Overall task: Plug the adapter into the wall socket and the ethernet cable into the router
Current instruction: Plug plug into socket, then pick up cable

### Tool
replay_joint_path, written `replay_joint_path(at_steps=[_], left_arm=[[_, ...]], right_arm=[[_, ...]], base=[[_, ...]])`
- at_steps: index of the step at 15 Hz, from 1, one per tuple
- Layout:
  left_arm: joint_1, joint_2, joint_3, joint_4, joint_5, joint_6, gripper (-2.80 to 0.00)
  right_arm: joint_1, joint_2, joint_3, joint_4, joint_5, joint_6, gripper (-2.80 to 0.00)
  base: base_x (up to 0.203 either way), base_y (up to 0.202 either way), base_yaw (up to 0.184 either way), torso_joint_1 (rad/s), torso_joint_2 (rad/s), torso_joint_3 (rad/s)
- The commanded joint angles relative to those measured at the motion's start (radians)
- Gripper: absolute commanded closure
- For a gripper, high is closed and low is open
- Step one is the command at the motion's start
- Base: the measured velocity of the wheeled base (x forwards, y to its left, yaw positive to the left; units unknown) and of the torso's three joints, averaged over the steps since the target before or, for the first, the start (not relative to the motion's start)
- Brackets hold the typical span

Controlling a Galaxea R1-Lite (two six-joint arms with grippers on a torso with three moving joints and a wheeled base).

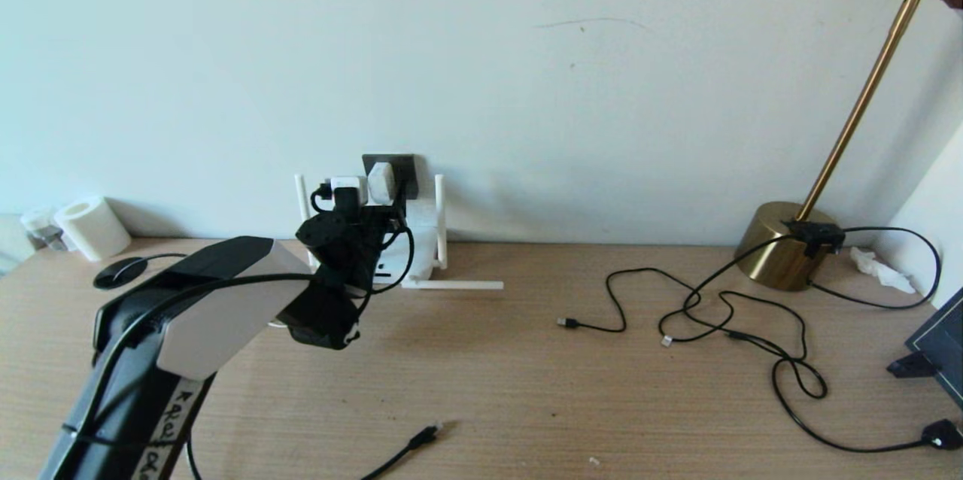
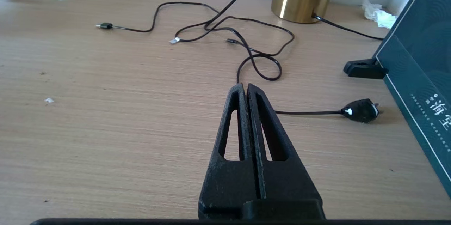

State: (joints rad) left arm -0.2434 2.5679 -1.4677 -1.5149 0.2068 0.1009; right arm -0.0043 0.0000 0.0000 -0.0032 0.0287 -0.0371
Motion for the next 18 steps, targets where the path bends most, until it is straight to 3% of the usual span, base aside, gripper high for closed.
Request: replay_joint_path(at_steps=[1, 5, 8, 15, 17, 18], left_arm=[[-0.006, -0.034, 0.025, -0.015, 0.0, -0.001, -2.8], [-0.021, -0.144, 0.167, -0.015, -0.002, -0.004, -2.8], [-0.031, -0.277, 0.342, -0.015, -0.008, -0.015, -2.8], [-0.078, -0.782, 0.816, -0.009, -0.099, 0.011, -2.8], [-0.087, -0.961, 0.886, 0.081, -0.172, 0.061, -2.8], [-0.09, -1.065, 0.898, 0.205, -0.217, 0.092, -2.8]], right_arm=[[0.0, 0.002, 0.0, -0.001, 0.0, -0.001, 0.0], [0.0, 0.002, 0.0, 0.0, 0.0, -0.001, 0.0], [0.001, 0.002, 0.0, 0.0, 0.0, -0.001, 0.0], [0.0, 0.002, 0.0, 0.0, 0.0, -0.001, 0.0], [0.0, 0.002, 0.0, 0.0, 0.0, -0.001, 0.0], [0.0, 0.002, 0.0, 0.0, 0.0, -0.001, 0.0]], base=[[0.0, 0.0, 0.0, 0.0, 0.0, 0.0], [0.0, 0.0, 0.0, 0.0, 0.0, 0.0], [0.0, 0.0, 0.0, 0.0, 0.0, 0.0], [0.0, 0.0, 0.0, 0.0, 0.0, 0.0], [0.0, 0.0, 0.0, 0.0, 0.0, 0.0], [0.0, 0.0, 0.0, 0.0, 0.0, 0.0]])
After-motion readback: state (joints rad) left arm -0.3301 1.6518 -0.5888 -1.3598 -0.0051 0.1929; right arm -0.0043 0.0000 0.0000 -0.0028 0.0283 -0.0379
